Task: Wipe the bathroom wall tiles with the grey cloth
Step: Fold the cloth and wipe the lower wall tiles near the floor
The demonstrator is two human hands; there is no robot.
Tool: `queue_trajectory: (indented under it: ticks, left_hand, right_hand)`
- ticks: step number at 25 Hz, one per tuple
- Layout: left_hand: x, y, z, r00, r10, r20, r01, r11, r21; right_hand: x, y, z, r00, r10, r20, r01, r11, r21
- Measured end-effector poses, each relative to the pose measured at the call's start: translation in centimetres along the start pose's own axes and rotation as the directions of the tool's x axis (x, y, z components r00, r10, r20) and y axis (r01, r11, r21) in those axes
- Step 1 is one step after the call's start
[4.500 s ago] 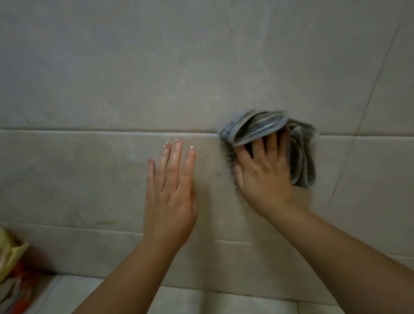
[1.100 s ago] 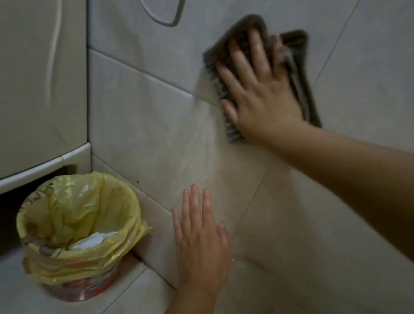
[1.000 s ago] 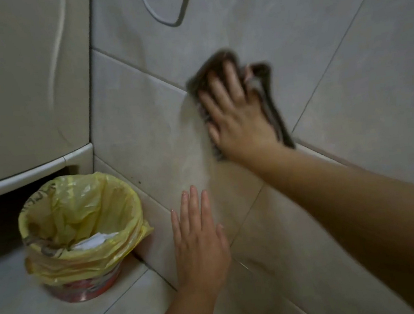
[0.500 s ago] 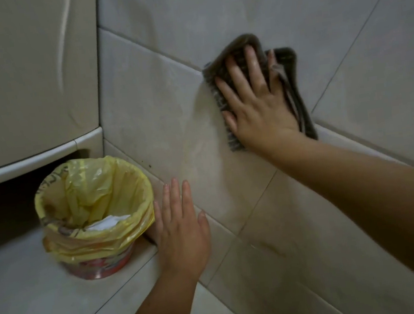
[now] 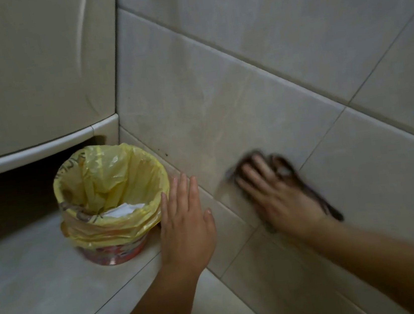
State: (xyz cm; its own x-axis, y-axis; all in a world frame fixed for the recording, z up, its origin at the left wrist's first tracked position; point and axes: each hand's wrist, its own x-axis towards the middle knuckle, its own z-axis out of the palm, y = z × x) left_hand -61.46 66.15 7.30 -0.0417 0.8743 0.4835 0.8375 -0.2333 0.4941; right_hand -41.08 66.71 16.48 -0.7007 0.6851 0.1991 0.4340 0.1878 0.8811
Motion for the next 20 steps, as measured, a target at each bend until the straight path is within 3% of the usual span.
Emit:
queue_trajectory:
  ticks: [2,5,9,14,16,20]
  left_hand:
    - [0.0,0.1,0.3,1.000,0.003,0.022,-0.002,1.000,-0.009]
    - [-0.1,-0.1,1.1,0.999,0.014,0.047,-0.013,1.000,-0.022]
    - [0.0,-0.7,1.7,0.999,-0.021,0.039,0.021,1.000,-0.010]
    - [-0.4,0.8,2.0,0.999,-0.007,0.046,0.008,1.000,-0.016]
    - [-0.5,1.1,2.2,0.998,0.021,0.062,-0.020,1.000,-0.019]
    - [-0.4,1.6,2.4,0.998,0.002,0.070,0.002,0.998,-0.066]
  right_hand:
    - [5.2,3.2,-1.0,0.980,0.175,-0.091,-0.175,0.985,0.013]
    - [11.8,2.0,-0.6,0.975,0.215,-0.064,-0.220,0.972,-0.081]
    - [14.2,-3.4,2.2,0.989,0.138,-0.048,-0.140,0.989,-0.050]
    - [6.2,-9.4,4.5,0.970,-0.148,0.194,0.152,0.988,-0.003]
    - [3.3,-8.4,3.8,0.989,-0.090,0.115,0.087,0.996,0.030]
    - [3.3,-1.1,-0.1,0.972,0.216,-0.091,-0.207,0.973,0.101]
